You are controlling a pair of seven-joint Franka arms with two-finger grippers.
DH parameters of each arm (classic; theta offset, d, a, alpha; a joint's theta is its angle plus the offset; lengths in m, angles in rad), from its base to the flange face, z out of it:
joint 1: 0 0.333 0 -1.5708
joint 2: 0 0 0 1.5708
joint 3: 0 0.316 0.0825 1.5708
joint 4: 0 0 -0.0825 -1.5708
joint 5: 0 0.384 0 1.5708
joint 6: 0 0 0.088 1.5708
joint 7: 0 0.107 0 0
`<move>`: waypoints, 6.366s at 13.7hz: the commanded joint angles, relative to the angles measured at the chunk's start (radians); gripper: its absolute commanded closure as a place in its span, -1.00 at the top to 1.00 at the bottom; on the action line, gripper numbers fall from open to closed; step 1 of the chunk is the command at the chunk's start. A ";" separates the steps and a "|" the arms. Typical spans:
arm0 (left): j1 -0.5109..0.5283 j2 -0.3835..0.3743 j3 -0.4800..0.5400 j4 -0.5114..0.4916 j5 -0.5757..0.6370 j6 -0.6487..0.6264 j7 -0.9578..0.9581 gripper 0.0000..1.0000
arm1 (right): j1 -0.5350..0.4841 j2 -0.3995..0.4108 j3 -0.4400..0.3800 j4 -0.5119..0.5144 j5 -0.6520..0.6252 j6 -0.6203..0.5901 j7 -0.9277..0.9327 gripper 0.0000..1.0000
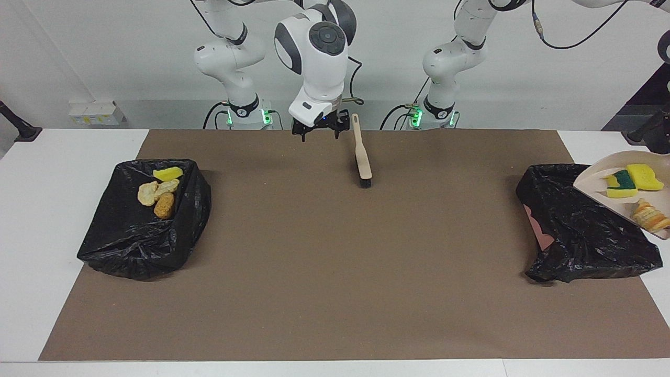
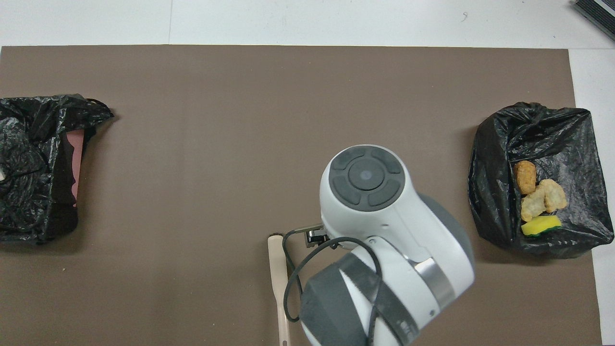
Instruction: Sweep and dump trash in bin
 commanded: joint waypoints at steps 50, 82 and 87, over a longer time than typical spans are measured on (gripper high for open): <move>-0.506 -0.086 -0.014 -0.284 1.117 -0.268 -0.472 -1.00 | -0.504 -0.119 -0.100 0.097 -0.055 -0.045 -0.331 1.00; -0.948 0.113 -0.028 -0.109 -0.192 -0.141 -1.756 -1.00 | -0.506 -0.120 -0.100 0.093 -0.053 -0.047 -0.341 1.00; -0.995 0.226 -0.027 -0.080 -0.263 0.041 -1.875 -1.00 | -0.506 -0.120 -0.100 0.093 -0.053 -0.045 -0.341 1.00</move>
